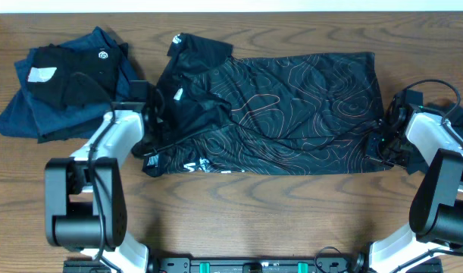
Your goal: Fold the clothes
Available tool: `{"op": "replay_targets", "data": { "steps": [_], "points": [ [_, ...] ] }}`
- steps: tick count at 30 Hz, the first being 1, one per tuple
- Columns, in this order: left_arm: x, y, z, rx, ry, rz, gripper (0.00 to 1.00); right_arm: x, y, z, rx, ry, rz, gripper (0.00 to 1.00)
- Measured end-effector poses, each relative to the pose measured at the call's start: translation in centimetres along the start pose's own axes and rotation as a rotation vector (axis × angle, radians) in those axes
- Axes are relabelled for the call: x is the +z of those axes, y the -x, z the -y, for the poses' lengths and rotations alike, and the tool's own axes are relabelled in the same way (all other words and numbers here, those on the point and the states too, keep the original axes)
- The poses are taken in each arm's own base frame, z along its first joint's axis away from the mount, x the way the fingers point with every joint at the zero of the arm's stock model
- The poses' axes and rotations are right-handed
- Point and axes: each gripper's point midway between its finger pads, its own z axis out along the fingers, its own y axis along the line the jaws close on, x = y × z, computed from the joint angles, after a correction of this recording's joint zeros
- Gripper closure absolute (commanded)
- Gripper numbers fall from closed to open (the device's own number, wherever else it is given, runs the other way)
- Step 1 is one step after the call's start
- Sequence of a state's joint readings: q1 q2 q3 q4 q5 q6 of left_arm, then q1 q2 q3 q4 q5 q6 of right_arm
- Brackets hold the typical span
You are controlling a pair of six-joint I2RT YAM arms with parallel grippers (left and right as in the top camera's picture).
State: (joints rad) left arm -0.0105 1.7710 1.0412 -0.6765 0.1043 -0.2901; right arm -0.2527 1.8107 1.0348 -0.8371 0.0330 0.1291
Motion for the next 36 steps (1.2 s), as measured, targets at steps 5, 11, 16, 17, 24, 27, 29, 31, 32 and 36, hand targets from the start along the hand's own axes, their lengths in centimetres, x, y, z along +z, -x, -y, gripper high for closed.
{"op": "replay_targets", "data": {
  "steps": [5, 11, 16, 17, 24, 27, 29, 31, 32, 36],
  "points": [
    [-1.8, -0.7, -2.0, -0.054, 0.010, -0.016, 0.94, 0.0, -0.1, 0.4, 0.009, -0.025, -0.002, 0.96],
    [-2.2, -1.5, -3.1, -0.086, 0.024, -0.053, 0.94, 0.0, -0.2, 1.1, 0.027, -0.065, -0.002, 0.96],
    [-2.3, -2.2, -3.3, -0.083, 0.033, -0.081, 0.94, 0.0, -0.3, 1.4, 0.037, -0.076, -0.006, 0.96],
    [-2.3, -2.3, -3.4, -0.082, 0.034, -0.085, 0.94, 0.0, -0.3, 1.4, 0.040, -0.077, -0.006, 0.96],
    [-2.5, -3.4, -4.3, -0.082, 0.087, -0.125, 0.94, 0.0, -0.3, 1.6, 0.049, -0.078, -0.009, 0.96],
    [-2.5, -3.4, -4.7, -0.080, 0.111, -0.124, 0.94, 0.0, -0.4, 2.0, 0.064, -0.078, -0.013, 0.96],
    [-2.5, -3.4, -4.9, -0.080, 0.118, -0.122, 0.94, 0.0, -0.5, 2.2, 0.071, -0.078, -0.017, 0.97],
    [-2.5, -3.4, -5.0, -0.079, 0.125, -0.121, 0.94, 0.0, -0.5, 2.3, 0.074, -0.078, -0.020, 0.97],
    [-2.5, -3.4, -5.0, -0.079, 0.128, -0.120, 0.94, 0.0, -0.6, 2.3, 0.075, -0.079, -0.022, 0.97],
    [-2.6, -3.5, -5.1, -0.079, 0.133, -0.124, 0.94, 0.0, -0.8, 2.6, 0.087, -0.092, -0.028, 0.97]
  ]
}}
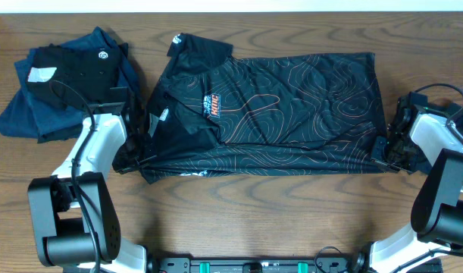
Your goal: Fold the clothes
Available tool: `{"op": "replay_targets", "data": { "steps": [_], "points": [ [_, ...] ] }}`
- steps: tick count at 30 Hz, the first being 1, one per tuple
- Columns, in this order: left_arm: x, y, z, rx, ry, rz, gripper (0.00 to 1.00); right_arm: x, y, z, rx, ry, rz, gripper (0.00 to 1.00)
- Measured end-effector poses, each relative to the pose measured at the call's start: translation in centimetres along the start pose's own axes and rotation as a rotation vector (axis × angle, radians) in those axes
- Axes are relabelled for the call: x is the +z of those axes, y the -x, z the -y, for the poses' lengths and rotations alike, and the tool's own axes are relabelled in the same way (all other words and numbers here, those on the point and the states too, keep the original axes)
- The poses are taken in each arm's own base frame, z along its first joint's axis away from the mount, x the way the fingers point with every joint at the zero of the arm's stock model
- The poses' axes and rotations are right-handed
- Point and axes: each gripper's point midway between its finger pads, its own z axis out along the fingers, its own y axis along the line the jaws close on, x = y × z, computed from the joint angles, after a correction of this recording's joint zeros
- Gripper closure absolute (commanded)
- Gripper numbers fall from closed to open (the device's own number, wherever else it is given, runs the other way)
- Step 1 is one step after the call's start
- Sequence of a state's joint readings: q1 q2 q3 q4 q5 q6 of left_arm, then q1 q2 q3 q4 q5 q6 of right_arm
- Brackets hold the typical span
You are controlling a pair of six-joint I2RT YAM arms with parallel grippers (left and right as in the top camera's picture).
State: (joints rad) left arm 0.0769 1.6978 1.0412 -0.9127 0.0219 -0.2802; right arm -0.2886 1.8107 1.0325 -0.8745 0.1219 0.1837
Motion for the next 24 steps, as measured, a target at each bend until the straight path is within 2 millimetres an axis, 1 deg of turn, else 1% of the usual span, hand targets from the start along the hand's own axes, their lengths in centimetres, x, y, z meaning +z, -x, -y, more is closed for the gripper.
{"op": "replay_targets", "data": {
  "steps": [5, 9, 10, 11, 12, 13, 16, 17, 24],
  "points": [
    [0.0, -0.9, -0.4, 0.001, 0.016, -0.035, 0.94, 0.0, -0.1, 0.4, 0.013, -0.011, -0.006, 0.96],
    [-0.1, -1.6, -0.7, 0.002, 0.028, -0.063, 0.93, 0.0, -0.8, 1.1, 0.030, -0.048, -0.033, 0.97],
    [-0.1, -1.7, -0.7, 0.003, 0.031, -0.068, 0.91, 0.0, -1.0, 1.3, 0.037, -0.062, -0.038, 0.97],
    [-0.1, -1.8, -0.8, 0.004, 0.033, -0.072, 0.83, 0.0, -1.0, 1.5, 0.042, -0.071, -0.039, 0.97],
    [-0.1, -1.8, -0.8, 0.005, 0.035, -0.074, 0.70, 0.0, -1.0, 1.6, 0.047, -0.079, -0.038, 0.98],
    [-0.1, -1.9, -0.8, 0.005, 0.036, -0.076, 0.66, 0.0, -1.0, 1.7, 0.050, -0.086, -0.036, 0.98],
    [-0.1, -1.9, -0.9, 0.003, 0.040, -0.077, 0.61, -0.1, -1.2, 2.0, 0.056, -0.100, -0.042, 0.98],
    [-0.1, -1.9, -0.9, 0.004, 0.040, -0.077, 0.58, -0.1, -1.3, 2.0, 0.058, -0.103, -0.045, 0.98],
    [-0.1, -2.2, -0.9, 0.004, 0.039, -0.090, 0.57, -0.1, -1.6, 2.5, 0.080, -0.119, -0.059, 0.99]
  ]
}}
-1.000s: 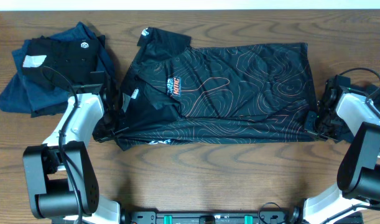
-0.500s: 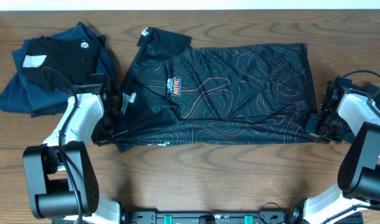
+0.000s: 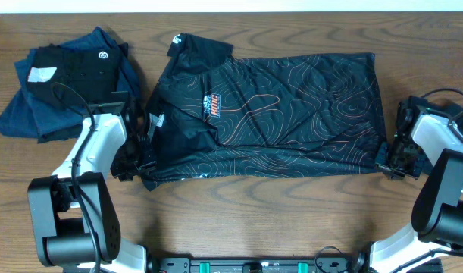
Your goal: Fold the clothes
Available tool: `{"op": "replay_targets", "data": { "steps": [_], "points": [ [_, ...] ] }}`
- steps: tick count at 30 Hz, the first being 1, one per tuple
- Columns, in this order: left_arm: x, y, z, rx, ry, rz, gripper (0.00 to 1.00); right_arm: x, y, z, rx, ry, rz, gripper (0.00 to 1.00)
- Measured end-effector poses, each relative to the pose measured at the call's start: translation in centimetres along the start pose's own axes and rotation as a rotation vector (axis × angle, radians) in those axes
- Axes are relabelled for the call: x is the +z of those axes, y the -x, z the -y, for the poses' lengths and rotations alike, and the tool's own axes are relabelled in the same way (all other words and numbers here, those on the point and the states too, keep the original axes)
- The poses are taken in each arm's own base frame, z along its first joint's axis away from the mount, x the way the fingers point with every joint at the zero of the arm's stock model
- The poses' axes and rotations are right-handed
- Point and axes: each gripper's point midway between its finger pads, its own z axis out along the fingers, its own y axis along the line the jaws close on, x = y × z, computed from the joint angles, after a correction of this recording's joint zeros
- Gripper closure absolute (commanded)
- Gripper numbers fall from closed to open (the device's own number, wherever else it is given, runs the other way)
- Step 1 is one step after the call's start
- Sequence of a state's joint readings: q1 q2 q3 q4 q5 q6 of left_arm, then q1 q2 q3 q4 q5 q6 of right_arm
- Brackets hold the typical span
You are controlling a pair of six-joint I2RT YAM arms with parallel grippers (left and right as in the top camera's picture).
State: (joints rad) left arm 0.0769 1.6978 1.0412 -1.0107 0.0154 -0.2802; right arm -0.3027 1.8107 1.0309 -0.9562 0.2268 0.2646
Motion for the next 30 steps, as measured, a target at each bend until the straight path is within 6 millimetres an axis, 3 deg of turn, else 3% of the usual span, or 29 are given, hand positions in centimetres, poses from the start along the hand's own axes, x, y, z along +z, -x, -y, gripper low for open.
{"op": "replay_targets", "data": {
  "steps": [4, 7, 13, 17, 21, 30],
  "points": [
    [-0.4, 0.1, 0.5, 0.008, -0.029, 0.002, 0.57, 0.0, -0.2, 0.4, 0.021, -0.003, -0.012, 0.97],
    [-1.9, 1.3, 1.8, 0.020, -0.102, 0.068, 0.56, -0.8, 0.2, 0.2, 0.026, 0.021, 0.000, 0.86],
    [-6.5, 5.1, 5.8, 0.092, -0.292, 0.315, 0.49, -5.8, 3.8, -0.9, 0.009, 0.143, 0.182, 0.80],
    [-7.6, 6.3, 8.8, 0.163, -0.356, 0.399, 0.49, -7.5, 4.6, -1.7, -0.030, 0.209, 0.241, 0.79],
    [-7.0, 6.7, 11.0, 0.213, -0.377, 0.409, 0.49, -7.1, 4.7, -2.7, -0.063, 0.248, 0.228, 0.79],
    [-2.3, 7.3, 13.0, 0.246, -0.348, 0.324, 0.49, -5.8, 6.2, -5.9, -0.135, 0.338, 0.237, 0.79]
  ]
}}
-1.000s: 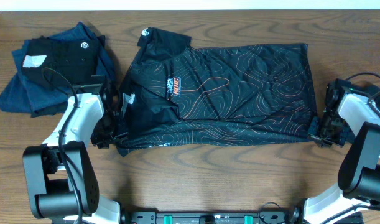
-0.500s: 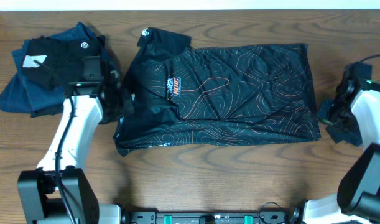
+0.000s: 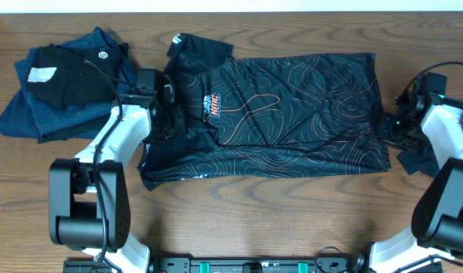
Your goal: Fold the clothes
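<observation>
A black shirt [image 3: 292, 114] with thin orange contour lines and a small chest logo lies spread flat across the middle of the table, collar to the left. My left gripper [image 3: 167, 102] hangs over the shirt's left part, beside the collar and upper sleeve; its fingers blend into the dark cloth. My right gripper [image 3: 401, 123] is just off the shirt's right edge, apart from the lower right corner, with nothing seen between its fingers.
A pile of folded dark blue and black clothes [image 3: 64, 91] sits at the far left. A piece of dark cloth [image 3: 417, 159] lies under the right arm at the table's right edge. The wooden table [image 3: 254, 220] shows in front of the shirt.
Both grippers have left the shirt's lower corners and now sit further back. The left is over the collar side, the right beside the right edge. The shirt lies flat where it was.
At first the shirt's left side was bunched, with each gripper at a lower corner. Then it lay drawn out flatter with the logo showing, and flatter again after that. Now both corners rest on the table and the grippers are away from them.
</observation>
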Available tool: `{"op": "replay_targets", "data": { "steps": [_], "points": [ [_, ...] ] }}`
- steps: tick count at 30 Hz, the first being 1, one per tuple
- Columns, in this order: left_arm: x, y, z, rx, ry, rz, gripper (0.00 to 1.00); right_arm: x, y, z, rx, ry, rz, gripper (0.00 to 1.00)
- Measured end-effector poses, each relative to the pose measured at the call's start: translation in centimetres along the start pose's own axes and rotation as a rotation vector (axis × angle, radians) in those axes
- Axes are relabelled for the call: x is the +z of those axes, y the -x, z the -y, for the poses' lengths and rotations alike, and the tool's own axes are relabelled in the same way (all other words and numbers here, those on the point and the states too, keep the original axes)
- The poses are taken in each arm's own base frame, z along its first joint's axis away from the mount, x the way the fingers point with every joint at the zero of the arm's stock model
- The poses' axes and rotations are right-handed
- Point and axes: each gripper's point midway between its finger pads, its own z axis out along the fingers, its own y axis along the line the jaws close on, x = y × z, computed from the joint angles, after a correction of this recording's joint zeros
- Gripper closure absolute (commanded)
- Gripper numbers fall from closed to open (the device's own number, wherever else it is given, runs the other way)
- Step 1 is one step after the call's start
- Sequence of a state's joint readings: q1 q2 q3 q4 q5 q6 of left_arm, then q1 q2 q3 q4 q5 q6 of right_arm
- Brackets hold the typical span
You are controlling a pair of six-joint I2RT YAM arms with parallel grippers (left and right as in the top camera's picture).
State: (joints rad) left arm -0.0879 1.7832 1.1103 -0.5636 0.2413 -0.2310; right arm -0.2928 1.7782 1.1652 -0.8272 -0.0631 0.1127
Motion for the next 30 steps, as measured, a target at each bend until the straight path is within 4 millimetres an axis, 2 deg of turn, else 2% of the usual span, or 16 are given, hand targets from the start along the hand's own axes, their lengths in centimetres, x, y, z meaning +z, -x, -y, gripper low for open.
{"op": "replay_targets", "data": {
  "steps": [5, 15, 21, 25, 30],
  "points": [
    [0.3, -0.1, -0.1, -0.001, 0.002, -0.006, 0.49, 1.2, 0.6, -1.7, -0.066, 0.020, 0.013, 0.65],
    [0.3, -0.1, -0.1, -0.002, 0.003, -0.009, 0.49, 1.9, 2.9, -2.2, -0.118, 0.008, 0.101, 0.60],
    [0.3, -0.1, -0.1, -0.002, 0.003, -0.009, 0.49, 1.9, 3.0, -2.2, -0.172, 0.005, 0.104, 0.53],
    [0.3, -0.1, -0.1, -0.002, 0.003, -0.009, 0.49, 2.2, 2.9, -2.2, -0.203, 0.006, 0.096, 0.53],
    [0.3, -0.1, -0.1, -0.002, 0.002, -0.009, 0.49, 3.4, 2.5, -2.3, -0.224, 0.017, 0.065, 0.62]
  ]
}}
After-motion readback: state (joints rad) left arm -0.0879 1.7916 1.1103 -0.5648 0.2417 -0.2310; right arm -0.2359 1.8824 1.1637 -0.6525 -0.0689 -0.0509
